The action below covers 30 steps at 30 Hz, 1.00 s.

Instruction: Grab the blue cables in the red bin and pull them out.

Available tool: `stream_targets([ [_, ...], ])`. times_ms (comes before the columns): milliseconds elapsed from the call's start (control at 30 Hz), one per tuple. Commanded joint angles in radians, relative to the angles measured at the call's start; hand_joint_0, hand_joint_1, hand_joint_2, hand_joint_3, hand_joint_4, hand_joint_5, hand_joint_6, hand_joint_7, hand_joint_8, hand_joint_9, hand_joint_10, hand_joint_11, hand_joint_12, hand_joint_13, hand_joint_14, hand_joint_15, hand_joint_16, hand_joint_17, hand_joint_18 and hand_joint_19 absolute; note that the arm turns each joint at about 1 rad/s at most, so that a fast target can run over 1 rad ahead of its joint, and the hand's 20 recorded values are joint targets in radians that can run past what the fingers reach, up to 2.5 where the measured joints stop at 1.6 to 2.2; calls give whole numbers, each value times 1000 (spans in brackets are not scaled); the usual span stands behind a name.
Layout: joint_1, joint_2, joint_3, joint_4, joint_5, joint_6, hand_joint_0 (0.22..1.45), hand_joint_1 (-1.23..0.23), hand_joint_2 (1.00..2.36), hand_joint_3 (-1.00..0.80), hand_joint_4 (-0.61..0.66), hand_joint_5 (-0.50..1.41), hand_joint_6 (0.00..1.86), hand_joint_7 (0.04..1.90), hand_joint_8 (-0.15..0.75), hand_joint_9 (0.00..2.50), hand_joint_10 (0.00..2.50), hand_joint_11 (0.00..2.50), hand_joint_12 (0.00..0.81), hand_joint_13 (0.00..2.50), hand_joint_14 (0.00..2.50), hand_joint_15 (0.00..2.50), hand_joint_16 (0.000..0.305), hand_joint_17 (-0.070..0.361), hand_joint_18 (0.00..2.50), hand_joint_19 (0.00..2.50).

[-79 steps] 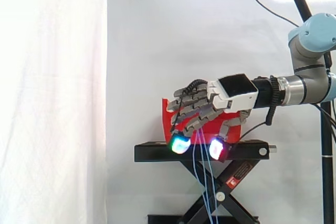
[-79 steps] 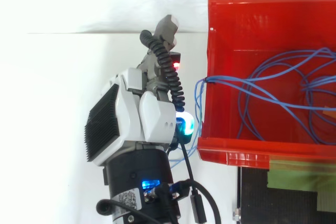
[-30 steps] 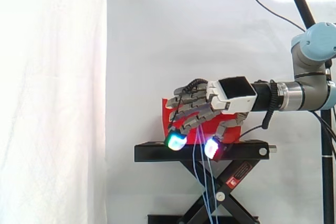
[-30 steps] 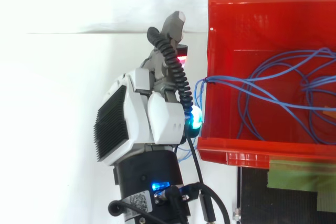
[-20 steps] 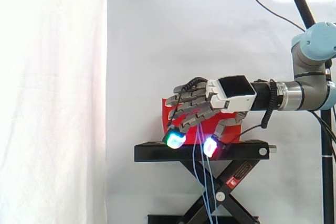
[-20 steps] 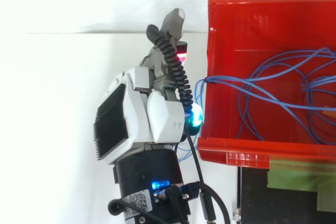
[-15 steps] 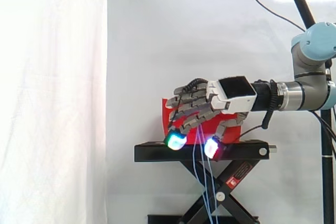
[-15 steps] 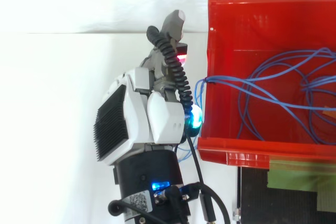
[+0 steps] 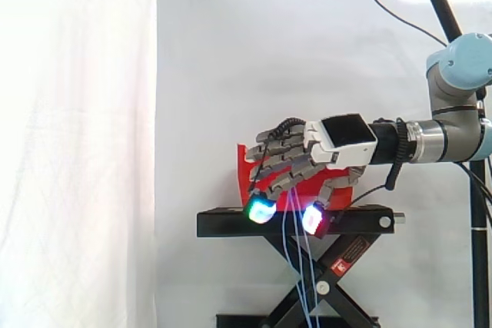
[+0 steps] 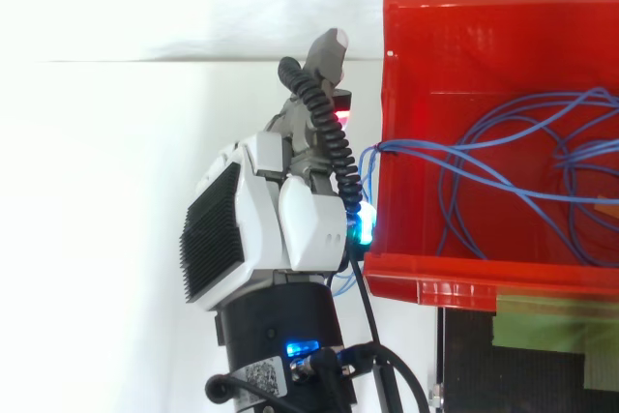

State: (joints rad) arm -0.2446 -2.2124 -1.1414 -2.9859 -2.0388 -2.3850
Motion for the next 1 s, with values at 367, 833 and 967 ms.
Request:
stream_targets([
  [367, -4, -1, 0, 1, -4, -23, 812, -1035, 1000, -1000, -53, 614, 8, 640, 196, 544, 10, 294, 313, 409, 7, 187, 42, 94, 269, 211],
  [833, -4, 0, -1, 2, -4, -26, 815, -1037, 1000, -1000, -55, 647, 7, 664, 199, 550, 11, 296, 312, 412, 7, 184, 41, 93, 273, 204],
  [967, -4, 0, -1, 5, -4, -26, 824, -1039, 1000, -1000, -58, 668, 8, 676, 200, 563, 10, 301, 312, 426, 7, 188, 41, 92, 286, 212],
])
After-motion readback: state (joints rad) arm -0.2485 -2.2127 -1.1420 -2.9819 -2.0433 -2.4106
